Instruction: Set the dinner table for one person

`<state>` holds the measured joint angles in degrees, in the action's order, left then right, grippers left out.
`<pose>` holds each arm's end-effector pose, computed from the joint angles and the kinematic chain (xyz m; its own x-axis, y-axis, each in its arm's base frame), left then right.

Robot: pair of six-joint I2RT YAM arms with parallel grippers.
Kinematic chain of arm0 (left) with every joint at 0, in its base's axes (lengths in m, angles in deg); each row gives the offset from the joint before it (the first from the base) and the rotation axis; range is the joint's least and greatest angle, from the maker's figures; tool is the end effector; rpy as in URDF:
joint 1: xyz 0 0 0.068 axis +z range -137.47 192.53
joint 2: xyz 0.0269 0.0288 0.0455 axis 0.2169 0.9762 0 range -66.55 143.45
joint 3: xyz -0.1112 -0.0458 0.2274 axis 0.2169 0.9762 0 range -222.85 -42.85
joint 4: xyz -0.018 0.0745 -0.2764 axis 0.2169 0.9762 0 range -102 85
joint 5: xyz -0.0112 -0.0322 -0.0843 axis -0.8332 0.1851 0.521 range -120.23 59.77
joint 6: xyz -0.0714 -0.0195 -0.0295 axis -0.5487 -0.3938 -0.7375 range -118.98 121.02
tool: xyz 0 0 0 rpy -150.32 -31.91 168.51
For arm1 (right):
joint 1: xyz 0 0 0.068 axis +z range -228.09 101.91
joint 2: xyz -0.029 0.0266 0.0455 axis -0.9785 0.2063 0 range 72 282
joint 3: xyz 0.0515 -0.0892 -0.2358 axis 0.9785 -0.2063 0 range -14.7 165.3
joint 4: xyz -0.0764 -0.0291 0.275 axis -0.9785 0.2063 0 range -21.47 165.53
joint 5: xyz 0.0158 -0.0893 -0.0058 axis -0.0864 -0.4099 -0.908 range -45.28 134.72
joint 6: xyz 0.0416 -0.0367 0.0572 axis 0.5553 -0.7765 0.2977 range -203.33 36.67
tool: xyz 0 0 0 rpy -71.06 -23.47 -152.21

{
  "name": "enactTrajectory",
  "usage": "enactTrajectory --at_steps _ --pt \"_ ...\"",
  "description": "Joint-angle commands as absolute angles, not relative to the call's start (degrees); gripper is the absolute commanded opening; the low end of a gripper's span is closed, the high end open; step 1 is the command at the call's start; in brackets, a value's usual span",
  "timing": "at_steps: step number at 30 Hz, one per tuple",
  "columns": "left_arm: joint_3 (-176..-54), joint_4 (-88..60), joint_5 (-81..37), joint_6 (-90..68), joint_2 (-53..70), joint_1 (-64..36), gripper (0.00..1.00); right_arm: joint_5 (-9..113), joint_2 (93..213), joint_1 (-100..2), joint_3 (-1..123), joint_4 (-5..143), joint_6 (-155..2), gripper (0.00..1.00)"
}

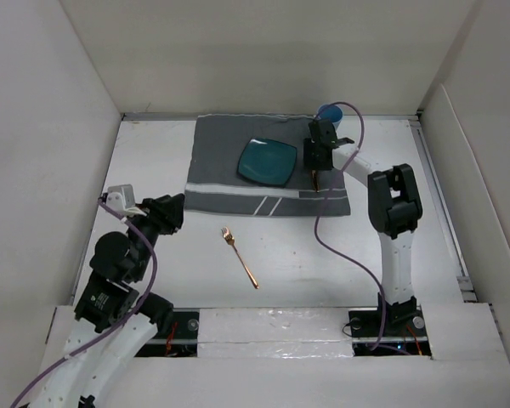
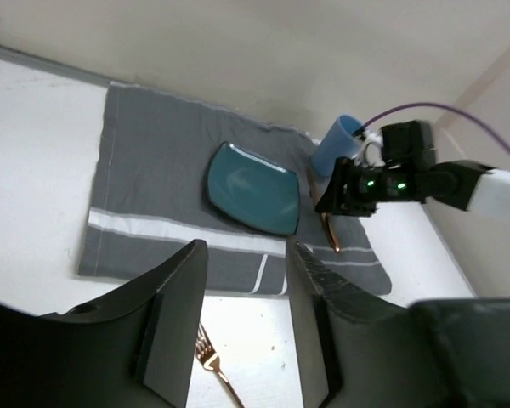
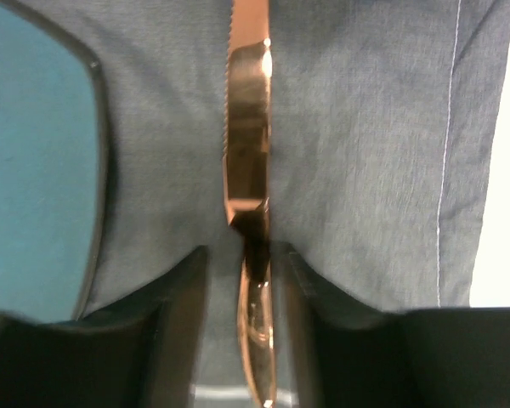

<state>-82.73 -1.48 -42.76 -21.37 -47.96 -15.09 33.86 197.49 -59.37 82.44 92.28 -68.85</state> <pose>0.1444 -0.0586 0.3735 0.0527 -0.4472 -0.8929 0.3067 0.8581 -0.4117 0.4954 0.1542 0.1275 -0.7750 -0.0034 -0.6320 -0.0123 0.9999 0.0097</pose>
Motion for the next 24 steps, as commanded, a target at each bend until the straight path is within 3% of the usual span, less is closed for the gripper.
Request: enactTrajectory --at_steps 1,3,7,8,9,10,11,16,17,18,20,24 --pt "-84.1 -2.0 -43.9 -21.9 -42.9 -14.8 0.39 36.6 188.6 -59.5 80.2 89.3 -68.9 0.52" --pt "-84.8 -0.8 -43.9 -22.2 -38.2 -14.8 0.40 38.6 182.7 -59.5 77.6 88.2 -69.0 0.59" --pt "-86.1 1.0 -40.4 -22.9 -29.3 -14.8 0.39 40.0 167.7 -57.4 61.0 78.9 -67.8 0.59" --pt "-86.3 1.1 -39.3 -23.1 -26.3 -14.8 0.36 39.6 163.9 -55.7 56.5 76.2 -67.1 0.49" --pt "-86.3 1.0 -38.1 -23.3 -24.9 -14.8 0.16 39.4 155.5 -54.7 51.5 72.4 -66.5 0.18" --pt "-86.3 0.8 -35.0 -23.6 -23.8 -14.8 0.05 39.6 151.2 -53.8 46.3 63.2 -65.5 0.03" --pt "-86.1 0.4 -33.0 -24.4 -20.4 -14.8 0.00 41.3 140.4 -51.6 33.8 55.8 -63.9 0.00" --pt "-87.3 2.8 -33.5 -26.4 -12.1 -18.8 0.00 41.1 130.8 -50.4 25.8 56.9 -62.9 0.00" --pt "-87.3 2.8 -33.0 -27.5 -10.7 -18.8 0.00 40.2 129.9 -50.4 25.1 57.5 -63.6 0.04" --pt "-87.1 2.9 -32.8 -28.0 -9.3 -18.8 0.11 39.7 129.3 -50.4 24.9 58.8 -64.3 0.09" --pt "-86.6 2.3 -32.4 -28.9 -5.7 -18.8 0.17 37.3 128.4 -50.4 24.7 60.6 -63.9 0.17" --pt "-87.1 3.8 -42.6 -32.0 0.5 -26.1 0.29 41.1 127.3 -50.9 19.4 53.6 -62.9 0.17"
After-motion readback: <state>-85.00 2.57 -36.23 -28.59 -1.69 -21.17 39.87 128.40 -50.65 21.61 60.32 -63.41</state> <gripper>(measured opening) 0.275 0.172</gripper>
